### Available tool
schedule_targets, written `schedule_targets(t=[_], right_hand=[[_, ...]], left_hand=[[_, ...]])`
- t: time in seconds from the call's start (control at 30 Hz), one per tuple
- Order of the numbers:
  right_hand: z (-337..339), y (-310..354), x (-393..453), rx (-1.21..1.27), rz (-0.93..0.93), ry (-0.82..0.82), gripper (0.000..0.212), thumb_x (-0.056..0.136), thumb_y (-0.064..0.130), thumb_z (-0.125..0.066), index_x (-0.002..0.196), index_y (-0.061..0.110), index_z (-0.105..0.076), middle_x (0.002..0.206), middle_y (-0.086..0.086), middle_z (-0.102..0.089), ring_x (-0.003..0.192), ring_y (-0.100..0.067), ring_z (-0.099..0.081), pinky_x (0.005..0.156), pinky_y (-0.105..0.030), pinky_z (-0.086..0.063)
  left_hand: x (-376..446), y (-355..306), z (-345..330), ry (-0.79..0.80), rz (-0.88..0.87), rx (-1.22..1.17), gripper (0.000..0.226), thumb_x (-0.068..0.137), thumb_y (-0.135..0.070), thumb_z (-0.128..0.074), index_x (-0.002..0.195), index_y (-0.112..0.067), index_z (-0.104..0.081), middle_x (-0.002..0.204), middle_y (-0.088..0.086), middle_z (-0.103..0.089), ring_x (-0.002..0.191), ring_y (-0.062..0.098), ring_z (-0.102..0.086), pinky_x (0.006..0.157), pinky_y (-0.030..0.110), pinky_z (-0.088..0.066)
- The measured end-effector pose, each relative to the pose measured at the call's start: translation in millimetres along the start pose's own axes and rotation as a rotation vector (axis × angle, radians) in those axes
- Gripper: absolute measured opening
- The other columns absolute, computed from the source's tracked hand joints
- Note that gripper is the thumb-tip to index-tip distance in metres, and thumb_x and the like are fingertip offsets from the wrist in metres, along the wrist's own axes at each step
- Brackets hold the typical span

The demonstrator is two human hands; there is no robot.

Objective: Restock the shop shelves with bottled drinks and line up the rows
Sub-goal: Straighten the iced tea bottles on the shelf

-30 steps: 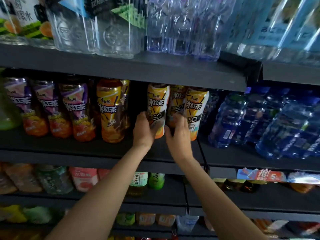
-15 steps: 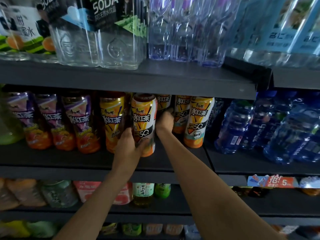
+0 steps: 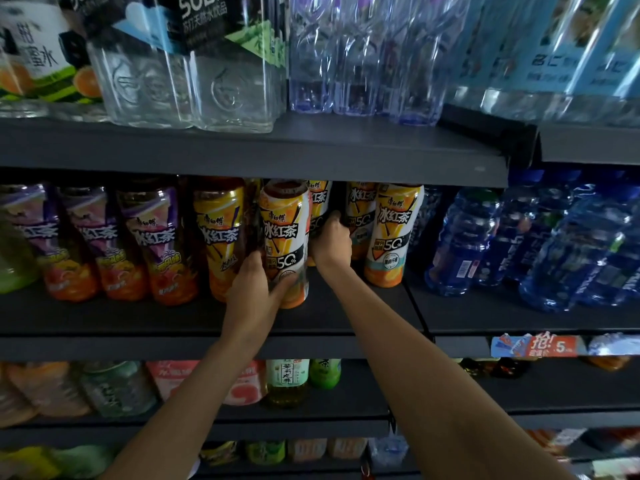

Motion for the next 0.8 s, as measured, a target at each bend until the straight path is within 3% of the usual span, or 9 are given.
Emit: schedule_targets(t=[0.1, 0.2, 0.27, 0.37, 0.47, 0.57, 0.67, 0.8], right_hand=[[3, -3, -4, 0.055, -0.005, 0.029, 0.042, 0.089, 0.011, -0.053, 0.126, 0.000, -0.037, 0.116, -0.023, -0.058, 0.107, -0.040, -0.056, 0.082, -0.043, -0.047], [21, -4, -23, 0.131, 0.092, -0.021, 0.042, 0.087, 0.012, -0.057, 0.124, -0.001, -0.041, 0.119, -0.019, -0.057, 0.110, -0.034, -0.054, 0.083, -0.034, -0.044], [43, -3, -42, 0.173, 0.233, -0.141, 0.038, 0.086, 0.010, -0.060, 0.120, 0.000, -0.047, 0.117, -0.016, -0.057, 0.110, -0.030, -0.052, 0.087, -0.030, -0.042], [85, -6, -69, 0.176, 0.375, -0.471, 0.036, 0.081, 0.006, -0.063, 0.113, -0.004, -0.049, 0.115, -0.018, -0.049, 0.109, -0.024, -0.041, 0.090, -0.032, -0.042], [110, -28, -69, 0.091, 0.236, -0.663, 0.054, 0.079, 0.015, -0.069, 0.123, -0.005, -0.044, 0.126, -0.023, -0.040, 0.114, -0.026, -0.035, 0.093, -0.034, -0.035], [105, -59, -40, 0.101, 0.008, -0.458, 0.071, 0.079, 0.031, -0.071, 0.131, -0.003, -0.036, 0.133, -0.022, -0.037, 0.121, -0.036, -0.036, 0.098, -0.040, -0.033], [90, -76, -23, 0.152, -0.088, -0.198, 0.059, 0.079, 0.025, -0.072, 0.120, -0.002, -0.040, 0.124, -0.021, -0.050, 0.117, -0.035, -0.048, 0.089, -0.039, -0.040], [91, -78, -24, 0.135, -0.061, -0.196, 0.056, 0.076, 0.025, -0.075, 0.115, 0.000, -0.044, 0.120, -0.017, -0.055, 0.111, -0.031, -0.053, 0.084, -0.039, -0.045]], left_hand=[[-1, -1, 1, 0.000, -0.014, 0.005, 0.064, 0.085, -0.037, -0.061, 0.133, -0.002, -0.039, 0.130, 0.014, -0.051, 0.121, 0.028, -0.048, 0.097, 0.035, -0.039], [0, -2, 2, -0.015, -0.023, 0.002, 0.060, 0.084, -0.034, -0.063, 0.130, -0.001, -0.043, 0.128, 0.014, -0.053, 0.119, 0.028, -0.050, 0.096, 0.033, -0.040], [2, -1, 1, -0.010, -0.017, -0.008, 0.059, 0.084, -0.033, -0.064, 0.129, -0.001, -0.044, 0.128, 0.014, -0.054, 0.119, 0.028, -0.050, 0.096, 0.034, -0.040], [5, -4, -3, 0.013, -0.044, -0.052, 0.058, 0.083, -0.032, -0.066, 0.128, -0.002, -0.045, 0.127, 0.013, -0.055, 0.118, 0.027, -0.052, 0.097, 0.034, -0.041], [8, -11, -11, 0.049, -0.062, -0.098, 0.057, 0.083, -0.031, -0.065, 0.128, -0.003, -0.045, 0.127, 0.013, -0.056, 0.119, 0.027, -0.052, 0.097, 0.033, -0.041], [11, -16, -18, 0.070, -0.066, -0.072, 0.056, 0.085, -0.034, -0.063, 0.127, -0.003, -0.044, 0.125, 0.013, -0.056, 0.116, 0.027, -0.053, 0.092, 0.033, -0.043], [15, -17, -24, 0.089, -0.074, -0.075, 0.053, 0.086, -0.031, -0.062, 0.126, -0.002, -0.044, 0.125, 0.014, -0.056, 0.116, 0.027, -0.053, 0.091, 0.031, -0.042], [21, -16, -30, 0.096, -0.059, -0.072, 0.053, 0.086, -0.030, -0.063, 0.126, -0.002, -0.044, 0.127, 0.014, -0.053, 0.118, 0.028, -0.051, 0.093, 0.031, -0.041]])
Point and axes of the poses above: each hand's wrist, its own x-axis towards the middle knuckle, its own z-axis out of the back of the hand, y = z × x, the point moved 7 cm from there along x, towards the middle knuckle
